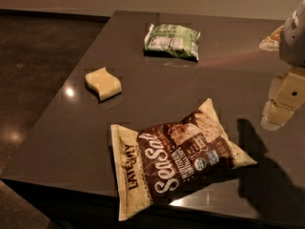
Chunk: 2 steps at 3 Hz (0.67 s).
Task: Move brown chip bag near green jalapeno chip bag
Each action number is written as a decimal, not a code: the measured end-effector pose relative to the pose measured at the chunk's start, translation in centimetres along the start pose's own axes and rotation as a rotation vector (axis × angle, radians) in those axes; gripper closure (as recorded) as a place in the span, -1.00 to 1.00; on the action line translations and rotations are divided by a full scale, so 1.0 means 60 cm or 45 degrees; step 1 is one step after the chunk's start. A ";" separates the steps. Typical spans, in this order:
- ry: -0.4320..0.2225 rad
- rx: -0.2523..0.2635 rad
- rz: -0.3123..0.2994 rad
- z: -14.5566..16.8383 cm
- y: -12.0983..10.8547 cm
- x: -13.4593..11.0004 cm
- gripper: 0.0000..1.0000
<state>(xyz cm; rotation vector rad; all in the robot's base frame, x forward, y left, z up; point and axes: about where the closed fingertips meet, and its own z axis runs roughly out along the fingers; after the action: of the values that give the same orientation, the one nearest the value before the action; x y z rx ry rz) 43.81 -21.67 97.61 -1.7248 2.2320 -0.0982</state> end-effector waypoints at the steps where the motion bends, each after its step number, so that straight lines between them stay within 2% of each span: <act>1: -0.005 -0.005 -0.007 0.002 0.002 -0.004 -1.00; 2: -0.042 -0.045 -0.057 0.014 0.015 -0.028 -1.00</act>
Offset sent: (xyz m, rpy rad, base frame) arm -0.0054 0.0389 -0.0192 0.0531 0.0639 0.1222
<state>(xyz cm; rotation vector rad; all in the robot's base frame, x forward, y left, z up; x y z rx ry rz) 43.60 -19.69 96.95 -1.7826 2.1844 -0.0399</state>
